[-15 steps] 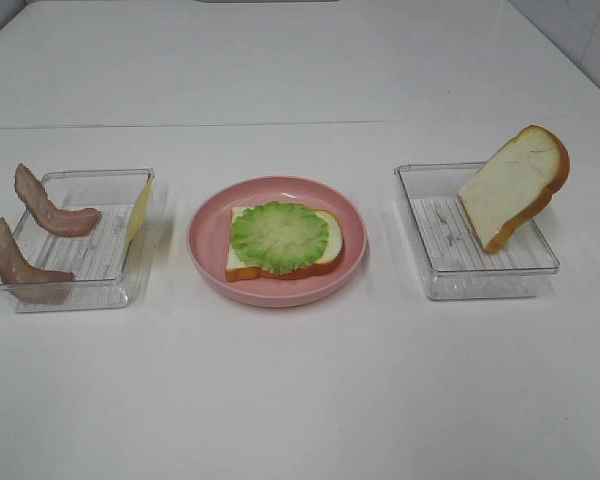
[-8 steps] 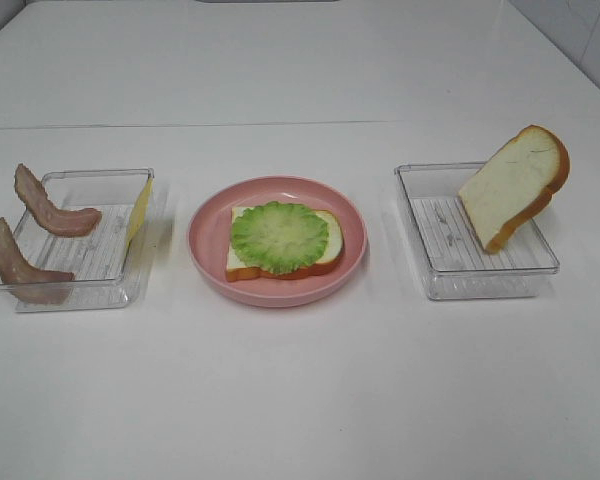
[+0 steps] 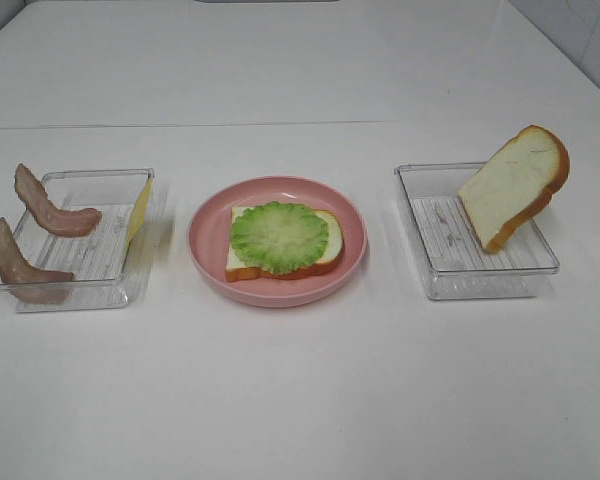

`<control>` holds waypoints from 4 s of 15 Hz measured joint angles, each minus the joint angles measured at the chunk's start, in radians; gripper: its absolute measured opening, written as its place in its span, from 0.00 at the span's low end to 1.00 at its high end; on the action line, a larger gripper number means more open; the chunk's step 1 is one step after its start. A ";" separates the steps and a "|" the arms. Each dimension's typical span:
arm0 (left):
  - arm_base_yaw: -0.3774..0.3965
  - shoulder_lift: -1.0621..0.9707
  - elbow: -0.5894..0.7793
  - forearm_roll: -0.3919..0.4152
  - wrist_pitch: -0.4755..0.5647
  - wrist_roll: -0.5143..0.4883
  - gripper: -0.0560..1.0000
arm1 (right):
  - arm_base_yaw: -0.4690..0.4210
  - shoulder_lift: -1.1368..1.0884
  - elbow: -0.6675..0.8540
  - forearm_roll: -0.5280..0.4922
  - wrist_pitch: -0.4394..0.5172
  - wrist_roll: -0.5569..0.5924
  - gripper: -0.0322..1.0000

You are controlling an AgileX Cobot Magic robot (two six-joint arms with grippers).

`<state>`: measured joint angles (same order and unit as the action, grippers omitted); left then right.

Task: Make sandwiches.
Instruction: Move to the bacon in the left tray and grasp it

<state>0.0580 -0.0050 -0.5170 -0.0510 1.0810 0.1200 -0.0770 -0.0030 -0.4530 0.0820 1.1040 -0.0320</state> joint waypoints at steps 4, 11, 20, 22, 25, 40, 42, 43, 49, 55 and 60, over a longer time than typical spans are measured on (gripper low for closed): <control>0.000 0.000 0.000 0.001 0.000 0.000 0.99 | 0.000 0.000 0.000 -0.021 0.000 0.000 0.85; 0.000 0.076 -0.017 0.001 0.029 0.000 0.98 | 0.000 0.000 0.000 -0.027 0.000 0.000 0.85; 0.000 1.156 -0.523 0.001 0.135 -0.027 0.98 | 0.000 0.000 0.000 -0.027 0.000 0.000 0.85; 0.000 1.361 -0.652 -0.010 0.134 -0.027 0.98 | 0.000 0.000 0.000 -0.026 0.000 0.000 0.85; 0.000 1.599 -0.817 -0.019 0.133 -0.027 0.98 | 0.000 0.000 0.000 -0.026 0.000 0.000 0.85; -0.068 2.005 -0.929 -0.040 0.091 -0.052 0.98 | 0.000 0.000 0.000 -0.026 0.000 0.000 0.85; -0.068 2.006 -0.929 -0.018 0.088 -0.065 0.97 | 0.000 0.000 0.000 -0.026 0.000 0.000 0.85; -0.068 2.006 -0.929 -0.016 0.088 -0.067 0.96 | 0.000 0.000 0.000 -0.026 0.000 0.000 0.85; -0.068 2.028 -0.930 -0.008 0.077 -0.071 0.76 | 0.000 0.000 0.000 -0.026 0.000 0.000 0.85; -0.068 2.042 -0.930 -0.007 0.077 -0.072 0.70 | 0.000 0.000 0.000 -0.026 0.000 0.000 0.85; -0.068 2.042 -0.930 -0.007 0.049 -0.091 0.45 | 0.000 0.000 0.000 -0.026 0.000 0.000 0.85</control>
<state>-0.0100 2.0370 -1.4470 -0.0580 1.1300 0.0290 -0.0770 -0.0030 -0.4530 0.0560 1.1040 -0.0320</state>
